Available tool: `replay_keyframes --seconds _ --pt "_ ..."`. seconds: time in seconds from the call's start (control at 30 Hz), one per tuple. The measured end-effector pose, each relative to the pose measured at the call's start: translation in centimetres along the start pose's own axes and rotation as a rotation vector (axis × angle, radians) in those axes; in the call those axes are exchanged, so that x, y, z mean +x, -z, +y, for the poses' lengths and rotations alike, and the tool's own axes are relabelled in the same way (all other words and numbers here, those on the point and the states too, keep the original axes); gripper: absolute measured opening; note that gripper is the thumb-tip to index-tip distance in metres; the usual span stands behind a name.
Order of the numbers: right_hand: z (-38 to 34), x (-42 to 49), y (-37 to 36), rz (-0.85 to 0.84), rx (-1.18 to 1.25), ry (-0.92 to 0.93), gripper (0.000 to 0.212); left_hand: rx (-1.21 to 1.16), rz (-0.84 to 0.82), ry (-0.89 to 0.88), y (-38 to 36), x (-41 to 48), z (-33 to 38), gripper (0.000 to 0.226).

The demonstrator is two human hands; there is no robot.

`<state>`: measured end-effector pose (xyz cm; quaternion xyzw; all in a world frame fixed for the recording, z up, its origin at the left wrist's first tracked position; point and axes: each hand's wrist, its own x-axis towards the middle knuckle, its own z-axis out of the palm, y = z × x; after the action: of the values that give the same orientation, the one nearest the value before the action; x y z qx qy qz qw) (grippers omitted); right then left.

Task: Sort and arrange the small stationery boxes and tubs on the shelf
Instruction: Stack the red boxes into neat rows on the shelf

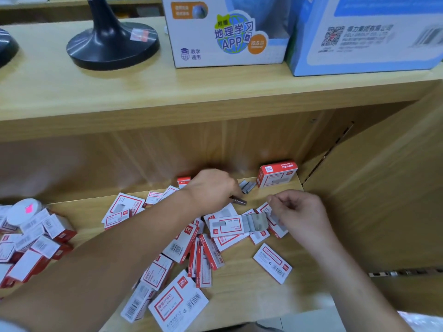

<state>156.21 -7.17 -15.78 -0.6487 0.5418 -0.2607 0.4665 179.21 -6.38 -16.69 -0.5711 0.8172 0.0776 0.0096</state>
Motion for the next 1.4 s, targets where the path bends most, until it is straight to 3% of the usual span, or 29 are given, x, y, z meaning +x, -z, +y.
replay_keyframes --seconds 0.17,0.33,0.43,0.5,0.63,0.73,0.8,0.9,0.97,1.17,1.4 --pt "-0.9 -0.1 0.2 -0.023 0.004 -0.042 0.024 0.098 0.002 -0.022 -0.5 0.0 0.1 0.035" --pt "-1.2 0.1 0.2 -0.028 0.014 -0.018 0.022 0.017 0.051 -0.001 0.1 -0.5 0.2 0.024" --pt "-1.7 0.1 0.1 -0.074 0.113 0.01 0.008 -0.203 0.176 0.057 1.1 -1.6 1.1 0.015" --pt "-1.9 -0.1 0.0 -0.135 0.174 -0.004 0.018 -0.429 0.241 0.101 1.5 -2.7 2.0 0.01" --pt "-2.2 -0.9 -0.4 -0.129 0.366 0.032 0.018 -0.796 0.223 0.245 1.8 -4.4 4.1 0.006" --pt "-2.4 -1.4 -0.8 -0.103 0.443 0.057 0.022 -0.923 0.254 0.279 1.9 -4.9 4.9 0.006" --pt "-2.3 -1.4 -1.0 -0.073 0.398 0.047 0.018 -0.863 0.265 0.283 1.7 -5.3 5.0 0.011" --pt "-1.8 -1.0 -0.6 -0.058 0.204 0.013 0.011 -0.449 0.255 0.277 0.3 -6.9 4.6 0.035" --pt "-1.7 -0.8 -0.5 -0.112 0.102 -0.011 0.01 -0.294 0.261 0.252 -0.9 -7.9 4.6 0.042" --pt "-1.8 -0.6 -1.8 -0.173 -0.317 -0.026 0.012 -0.369 0.309 0.257 -2.9 -8.6 4.6 0.045" --pt "-1.2 -1.1 -3.1 -0.129 -0.344 -0.007 0.01 -0.415 0.356 0.296 -3.4 -8.8 4.8 0.042"
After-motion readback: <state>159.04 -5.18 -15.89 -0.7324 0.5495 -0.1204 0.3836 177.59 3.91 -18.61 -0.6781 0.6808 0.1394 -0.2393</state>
